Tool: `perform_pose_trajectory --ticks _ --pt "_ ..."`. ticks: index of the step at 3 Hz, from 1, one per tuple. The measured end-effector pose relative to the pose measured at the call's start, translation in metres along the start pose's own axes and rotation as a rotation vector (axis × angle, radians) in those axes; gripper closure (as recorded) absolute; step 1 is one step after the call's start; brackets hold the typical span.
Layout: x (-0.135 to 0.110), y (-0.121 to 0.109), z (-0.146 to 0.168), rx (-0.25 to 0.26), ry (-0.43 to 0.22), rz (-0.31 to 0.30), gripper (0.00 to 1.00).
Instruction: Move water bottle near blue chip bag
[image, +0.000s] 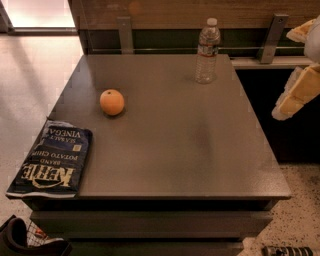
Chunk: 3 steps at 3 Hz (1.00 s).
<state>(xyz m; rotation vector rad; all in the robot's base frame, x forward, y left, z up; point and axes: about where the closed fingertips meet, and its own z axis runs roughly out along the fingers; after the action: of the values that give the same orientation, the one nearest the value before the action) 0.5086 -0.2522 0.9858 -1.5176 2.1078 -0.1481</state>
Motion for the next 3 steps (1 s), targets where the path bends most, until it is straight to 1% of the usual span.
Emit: perform_pose_trajectory --ticks 1,2,3 --pt "0.001 -0.054 0.022 0.107 -0.155 0.075 0.0" --pt "-0.015 -0.101 0.052 0.15 -0.331 0.156 0.0" --pt "-0.032 -0.132 0.092 0.111 -0.49 0.253 0.0"
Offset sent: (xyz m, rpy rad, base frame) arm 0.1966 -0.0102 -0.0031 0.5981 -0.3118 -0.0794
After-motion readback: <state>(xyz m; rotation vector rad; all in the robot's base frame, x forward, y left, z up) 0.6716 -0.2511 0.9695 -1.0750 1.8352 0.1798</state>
